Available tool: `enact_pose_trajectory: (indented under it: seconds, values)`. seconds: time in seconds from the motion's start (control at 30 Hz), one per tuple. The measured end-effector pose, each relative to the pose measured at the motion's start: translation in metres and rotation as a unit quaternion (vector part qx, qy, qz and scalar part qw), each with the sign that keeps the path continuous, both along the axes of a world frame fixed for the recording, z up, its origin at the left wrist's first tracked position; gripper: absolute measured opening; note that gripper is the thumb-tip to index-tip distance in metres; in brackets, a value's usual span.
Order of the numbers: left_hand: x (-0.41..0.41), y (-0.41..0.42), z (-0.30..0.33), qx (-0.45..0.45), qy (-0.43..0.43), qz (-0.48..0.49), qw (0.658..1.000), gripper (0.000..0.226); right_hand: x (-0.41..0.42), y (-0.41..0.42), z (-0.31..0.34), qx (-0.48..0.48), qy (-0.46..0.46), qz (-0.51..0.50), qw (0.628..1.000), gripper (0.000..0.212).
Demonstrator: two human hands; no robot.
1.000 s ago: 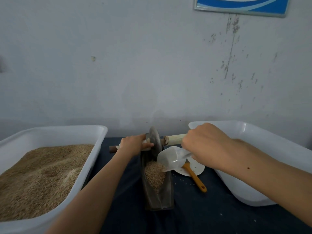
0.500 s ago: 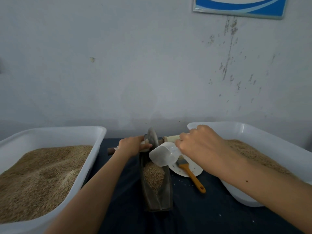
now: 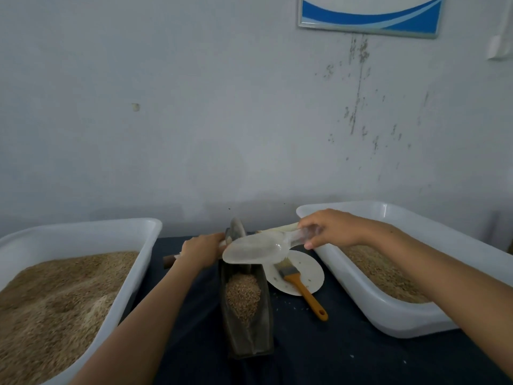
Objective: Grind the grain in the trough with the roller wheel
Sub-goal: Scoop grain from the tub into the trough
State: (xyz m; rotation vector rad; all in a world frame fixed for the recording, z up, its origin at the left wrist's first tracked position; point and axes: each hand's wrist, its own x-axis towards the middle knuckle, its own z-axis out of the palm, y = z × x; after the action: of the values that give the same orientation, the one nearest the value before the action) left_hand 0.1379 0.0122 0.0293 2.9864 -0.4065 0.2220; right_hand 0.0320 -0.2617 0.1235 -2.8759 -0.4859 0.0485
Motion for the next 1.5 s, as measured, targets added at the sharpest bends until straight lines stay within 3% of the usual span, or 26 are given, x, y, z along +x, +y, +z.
enact_pose_trajectory:
  seconds: [0.13,0.23,0.4,0.53,0.67,0.83,0.9,1.0,1.13,1.23,1.3,1.4,1.5]
  values:
    - [0.001,0.004,-0.003,-0.042,0.012,-0.008,0.999,0.051,0.016,-0.017,-0.012,0.175,0.008,-0.028,0.984,0.005]
    - [0.0,0.003,-0.002,-0.035,0.006,-0.007,0.999,0.052,0.036,-0.031,-0.028,0.234,-0.031,-0.137,0.962,0.019]
    - [-0.003,-0.001,-0.002,-0.019,-0.008,0.011,1.0,0.053,0.056,-0.049,-0.053,0.167,-0.06,-0.313,0.933,0.022]
    - [-0.004,0.001,0.001,-0.041,0.032,-0.008,0.999,0.051,0.059,-0.059,-0.073,0.107,-0.038,-0.359,0.927,0.003]
    - [-0.004,0.0,0.002,-0.022,0.027,-0.003,0.999,0.053,0.063,-0.061,-0.084,0.069,0.034,-0.371,0.925,0.04]
    - [-0.005,0.0,0.001,-0.03,0.033,-0.006,0.999,0.054,0.063,-0.057,-0.087,0.058,0.073,-0.378,0.921,0.04]
    - [-0.005,0.0,0.001,-0.034,0.035,-0.005,0.999,0.054,0.065,-0.056,-0.084,0.074,0.044,-0.396,0.914,0.034]
    - [-0.006,0.0,0.001,-0.029,0.031,-0.007,0.999,0.053,0.071,-0.051,-0.071,0.108,-0.114,-0.427,0.891,0.033]
    - [-0.008,0.002,-0.002,-0.029,0.025,-0.014,0.999,0.052,0.082,-0.022,-0.048,0.144,-0.252,-0.275,0.916,0.027]
    - [-0.008,0.001,-0.002,-0.015,0.02,-0.009,1.0,0.052,0.088,0.01,-0.049,0.081,-0.194,-0.108,0.972,0.034]
    - [-0.008,0.002,-0.002,-0.018,0.021,-0.012,1.0,0.052,0.094,0.031,-0.059,-0.003,-0.122,-0.06,0.991,0.04]
    - [-0.009,0.004,-0.004,-0.022,0.012,-0.016,1.0,0.05,0.099,0.051,-0.079,-0.082,-0.086,-0.041,0.992,0.042]
    - [-0.01,0.004,-0.009,0.0,-0.028,-0.003,1.0,0.051,0.101,0.053,-0.093,-0.096,-0.136,-0.033,0.985,0.042]
